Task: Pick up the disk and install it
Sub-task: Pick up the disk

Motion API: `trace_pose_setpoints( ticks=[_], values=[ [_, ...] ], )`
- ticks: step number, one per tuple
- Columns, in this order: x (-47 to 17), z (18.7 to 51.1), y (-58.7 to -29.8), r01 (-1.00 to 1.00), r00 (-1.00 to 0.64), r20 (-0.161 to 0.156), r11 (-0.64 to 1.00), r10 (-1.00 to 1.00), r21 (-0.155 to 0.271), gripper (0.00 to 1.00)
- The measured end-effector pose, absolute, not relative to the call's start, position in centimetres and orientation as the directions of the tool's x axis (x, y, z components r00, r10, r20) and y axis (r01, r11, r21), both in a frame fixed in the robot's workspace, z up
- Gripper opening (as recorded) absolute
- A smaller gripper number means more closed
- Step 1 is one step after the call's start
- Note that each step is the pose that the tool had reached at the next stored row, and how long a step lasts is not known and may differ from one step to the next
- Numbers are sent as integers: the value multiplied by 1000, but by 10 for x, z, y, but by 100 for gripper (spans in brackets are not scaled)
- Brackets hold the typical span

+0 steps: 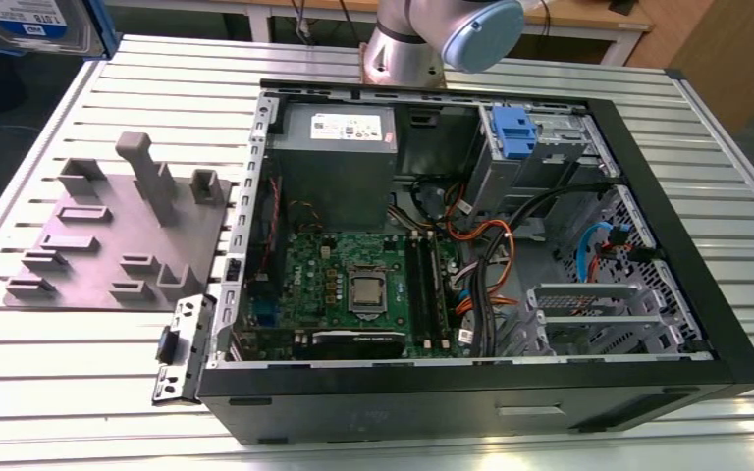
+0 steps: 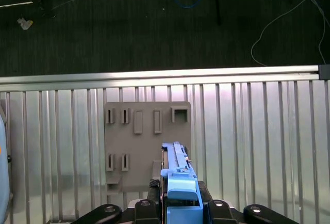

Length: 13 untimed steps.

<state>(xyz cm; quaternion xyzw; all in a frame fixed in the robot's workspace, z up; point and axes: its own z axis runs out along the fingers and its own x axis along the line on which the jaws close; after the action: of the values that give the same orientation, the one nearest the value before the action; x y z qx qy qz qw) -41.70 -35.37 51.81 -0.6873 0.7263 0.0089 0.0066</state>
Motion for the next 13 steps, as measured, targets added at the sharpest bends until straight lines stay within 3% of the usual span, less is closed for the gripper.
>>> trace_pose_setpoints(
  ticks=[13],
  values=[
    [-413, 518, -354, -998, -55, -22, 55, -998, 4, 36]
  ],
)
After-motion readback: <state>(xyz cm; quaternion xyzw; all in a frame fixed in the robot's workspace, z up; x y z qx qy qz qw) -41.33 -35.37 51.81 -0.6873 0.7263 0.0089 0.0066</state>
